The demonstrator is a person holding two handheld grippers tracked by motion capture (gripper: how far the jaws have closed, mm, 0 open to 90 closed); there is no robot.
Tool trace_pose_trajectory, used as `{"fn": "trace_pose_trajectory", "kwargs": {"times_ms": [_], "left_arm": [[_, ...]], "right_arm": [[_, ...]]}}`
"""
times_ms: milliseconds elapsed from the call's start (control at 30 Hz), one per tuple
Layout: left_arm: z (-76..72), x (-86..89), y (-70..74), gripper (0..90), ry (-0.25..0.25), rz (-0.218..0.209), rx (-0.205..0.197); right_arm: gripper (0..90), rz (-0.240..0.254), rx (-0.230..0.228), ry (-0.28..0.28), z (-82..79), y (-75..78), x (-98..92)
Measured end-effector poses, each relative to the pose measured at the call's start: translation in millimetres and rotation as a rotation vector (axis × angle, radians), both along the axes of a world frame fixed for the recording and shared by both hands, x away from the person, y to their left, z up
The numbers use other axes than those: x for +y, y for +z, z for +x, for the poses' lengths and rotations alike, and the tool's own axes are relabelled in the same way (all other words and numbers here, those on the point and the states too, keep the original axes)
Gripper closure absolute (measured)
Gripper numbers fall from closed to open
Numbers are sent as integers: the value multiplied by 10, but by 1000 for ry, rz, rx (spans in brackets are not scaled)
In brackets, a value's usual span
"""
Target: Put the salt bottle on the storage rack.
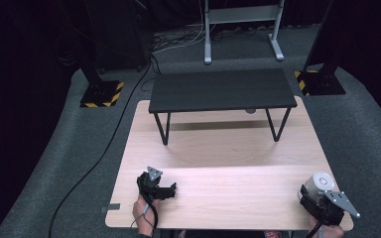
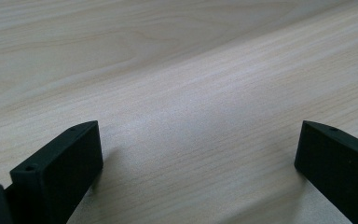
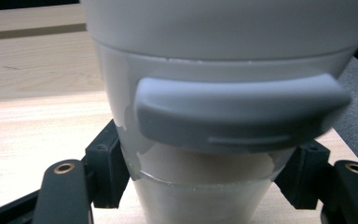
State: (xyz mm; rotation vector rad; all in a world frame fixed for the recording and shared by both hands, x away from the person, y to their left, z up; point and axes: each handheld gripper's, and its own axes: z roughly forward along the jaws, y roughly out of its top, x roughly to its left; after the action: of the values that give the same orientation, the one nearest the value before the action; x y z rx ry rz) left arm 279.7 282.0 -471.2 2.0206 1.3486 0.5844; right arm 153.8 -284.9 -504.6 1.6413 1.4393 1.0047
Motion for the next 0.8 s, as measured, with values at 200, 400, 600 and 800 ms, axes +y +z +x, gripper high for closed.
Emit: {"fn": "trace_pose_trajectory", "kwargs": {"times_ms": [200,400,600,800], "left_arm": [[0,1,0,3,-1,0,0],[-1,0,0,3,-1,-1,0],[-1,1,0,3,-3,1,0],[-4,0,-2,3,-1,-2,0]], "right_arm": [[293,5,-11,5,-50,60,-8],[293,-2,-27,18,-81,180,-14],[293,-13,-47,33,-88,366,-4],[292,-27,-62,56,-48,518,1]]}}
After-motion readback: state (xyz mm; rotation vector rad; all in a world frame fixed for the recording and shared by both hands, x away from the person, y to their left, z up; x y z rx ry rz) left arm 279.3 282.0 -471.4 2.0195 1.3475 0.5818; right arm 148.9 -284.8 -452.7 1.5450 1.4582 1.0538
